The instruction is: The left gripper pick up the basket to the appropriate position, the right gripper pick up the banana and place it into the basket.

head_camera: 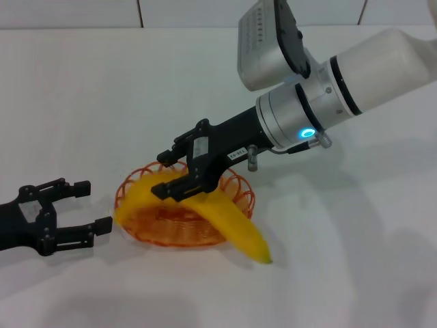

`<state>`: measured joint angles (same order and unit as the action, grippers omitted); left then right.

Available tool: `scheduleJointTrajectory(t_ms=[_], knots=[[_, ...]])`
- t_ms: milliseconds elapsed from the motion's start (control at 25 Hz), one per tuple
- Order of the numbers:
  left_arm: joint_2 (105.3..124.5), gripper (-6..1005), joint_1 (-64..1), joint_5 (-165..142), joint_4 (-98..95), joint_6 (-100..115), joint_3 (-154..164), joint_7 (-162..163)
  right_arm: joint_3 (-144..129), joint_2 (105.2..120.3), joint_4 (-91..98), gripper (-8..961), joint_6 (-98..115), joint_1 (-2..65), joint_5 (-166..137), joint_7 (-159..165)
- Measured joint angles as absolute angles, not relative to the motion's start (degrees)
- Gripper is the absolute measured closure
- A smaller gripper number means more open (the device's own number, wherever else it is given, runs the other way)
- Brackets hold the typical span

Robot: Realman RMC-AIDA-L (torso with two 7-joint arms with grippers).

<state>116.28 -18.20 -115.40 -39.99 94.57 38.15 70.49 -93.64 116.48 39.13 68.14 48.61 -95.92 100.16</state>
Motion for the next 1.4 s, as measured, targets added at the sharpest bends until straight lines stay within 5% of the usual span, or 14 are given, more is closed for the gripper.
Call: scheduleJointTrajectory(t_ms=[200,400,520,840,1400], knots=[[116.28,107,-18.4,-115.4,-39.99,94.57,38.15,70.56,-93.5,116.6,38.78,388,68.11,48.42,-95.78,100.13],[116.28,107,-18.39,-115.47,-39.99,94.57,38.14,70.79,-92.88,116.41,39.33,176,68.62,48.09,-95.35,100.27],[116.25,107,-17.96,-115.5,-39.99,94.57,38.15,70.8,-91.0,115.96,40.38,140,71.34,47.72,-95.76,100.41],[116.21,107,-17.85,-115.49,-39.99,94.57,38.14,70.87,-74.02,112.92,50.11,142,88.38,37.74,-100.85,100.17],[116.14,107,-17.73,-116.42,-39.99,94.57,38.15,71.01,-54.34,113.03,44.74,146,94.24,26.11,-113.41,78.66]])
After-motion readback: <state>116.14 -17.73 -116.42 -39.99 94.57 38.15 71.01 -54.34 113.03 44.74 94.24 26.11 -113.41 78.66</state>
